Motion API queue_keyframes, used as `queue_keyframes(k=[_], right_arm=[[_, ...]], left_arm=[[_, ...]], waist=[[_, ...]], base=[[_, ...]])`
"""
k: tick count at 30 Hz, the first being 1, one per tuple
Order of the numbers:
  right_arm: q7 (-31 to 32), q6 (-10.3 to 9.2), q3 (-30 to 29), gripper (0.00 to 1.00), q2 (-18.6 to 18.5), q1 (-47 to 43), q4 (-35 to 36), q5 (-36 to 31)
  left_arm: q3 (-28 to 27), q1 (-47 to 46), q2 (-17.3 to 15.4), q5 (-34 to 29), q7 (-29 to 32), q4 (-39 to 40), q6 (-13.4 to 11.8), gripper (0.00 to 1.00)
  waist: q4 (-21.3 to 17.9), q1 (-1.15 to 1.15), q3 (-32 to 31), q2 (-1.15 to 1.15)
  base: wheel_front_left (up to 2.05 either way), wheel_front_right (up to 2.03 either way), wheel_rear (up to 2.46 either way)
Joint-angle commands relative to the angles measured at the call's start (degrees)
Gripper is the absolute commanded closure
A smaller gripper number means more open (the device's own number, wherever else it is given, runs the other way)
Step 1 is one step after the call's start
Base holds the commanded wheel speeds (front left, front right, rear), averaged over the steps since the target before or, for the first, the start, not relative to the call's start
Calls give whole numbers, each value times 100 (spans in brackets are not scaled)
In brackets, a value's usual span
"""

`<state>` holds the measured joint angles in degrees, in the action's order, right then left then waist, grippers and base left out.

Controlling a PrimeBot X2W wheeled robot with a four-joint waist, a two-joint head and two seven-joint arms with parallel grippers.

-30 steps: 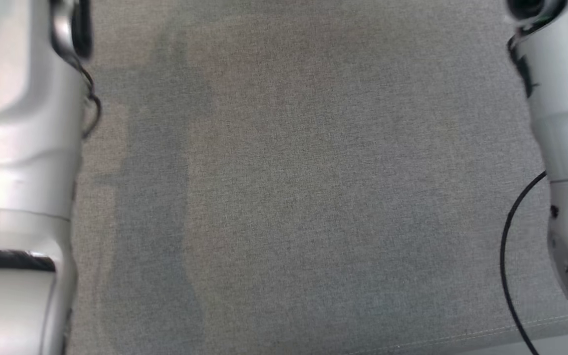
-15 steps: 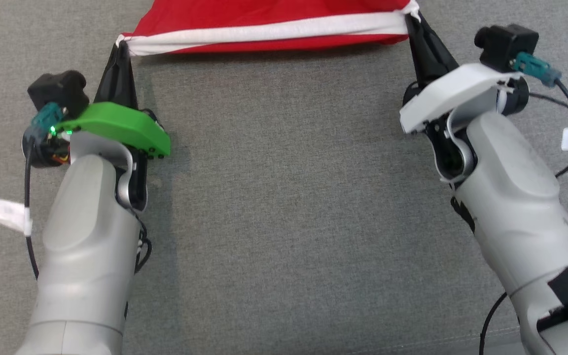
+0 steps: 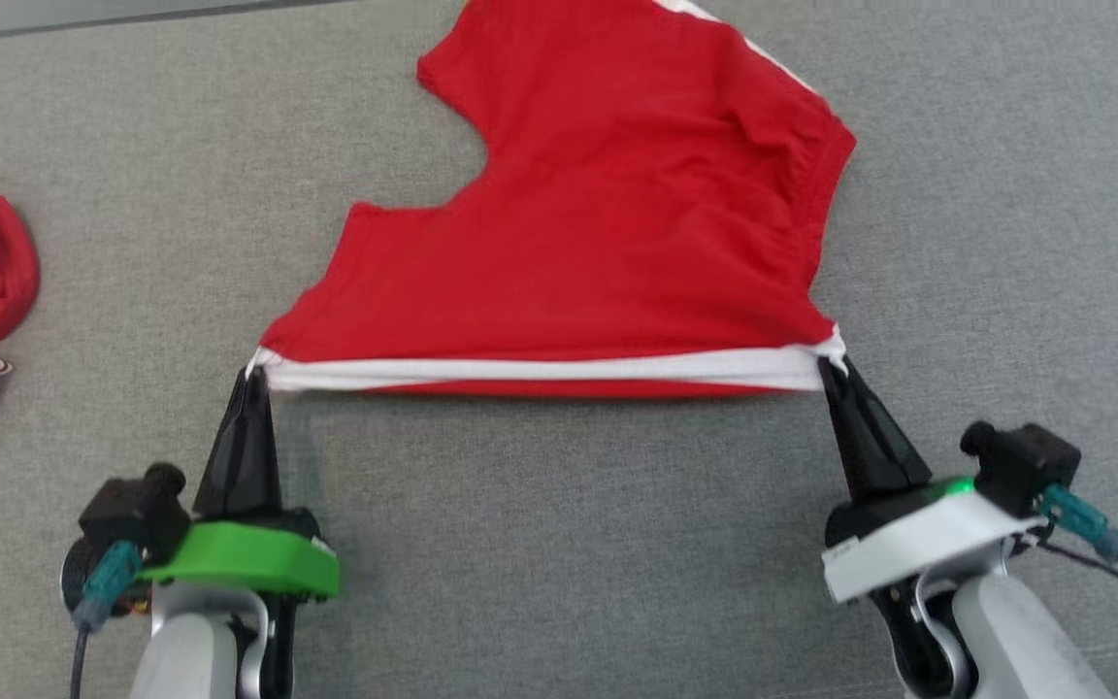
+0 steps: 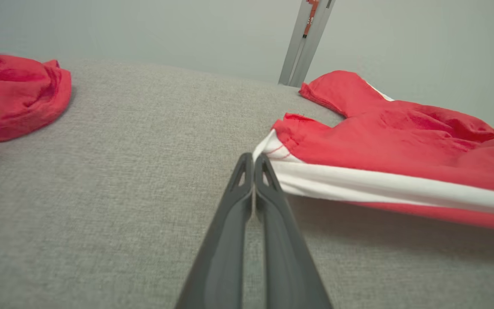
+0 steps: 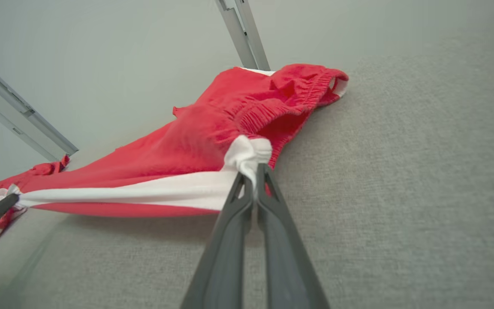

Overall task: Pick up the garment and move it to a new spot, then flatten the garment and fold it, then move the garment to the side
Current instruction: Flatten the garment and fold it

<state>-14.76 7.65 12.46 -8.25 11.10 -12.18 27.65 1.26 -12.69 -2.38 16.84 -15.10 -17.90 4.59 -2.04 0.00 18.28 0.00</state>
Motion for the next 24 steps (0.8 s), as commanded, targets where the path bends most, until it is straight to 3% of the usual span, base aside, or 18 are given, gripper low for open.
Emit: queue_keyframes(k=[1, 7, 12, 19, 24], right_arm=[[3, -29, -186, 100, -56, -316, 208, -66], [512, -40, -550, 100, 174, -1423, 1311, -349], [1015, -41, -665, 100, 330, -1662, 1924, -479], [1560, -33, -881, 100, 466, -1197, 1893, -339], [1822, -28, -978, 100, 488, -411, 1607, -213]], left_arm=[[-176, 312, -104, -10, -10, 172, -155, 100], [-156, 1183, -132, -38, 344, 1219, -376, 100], [-111, 1308, -228, -30, 648, 1805, -391, 100], [115, 445, -540, -127, 1082, 1729, -134, 100], [253, -787, -832, -102, 1461, 1253, 51, 100]], waist=[[-52, 0, -214, 0], [-93, 0, -313, 0], [-233, 0, -294, 0], [-413, 0, -120, 0], [-597, 0, 425, 0]], base=[[0, 0, 0], [0, 0, 0], [0, 0, 0], [0, 0, 0], [0, 0, 0]])
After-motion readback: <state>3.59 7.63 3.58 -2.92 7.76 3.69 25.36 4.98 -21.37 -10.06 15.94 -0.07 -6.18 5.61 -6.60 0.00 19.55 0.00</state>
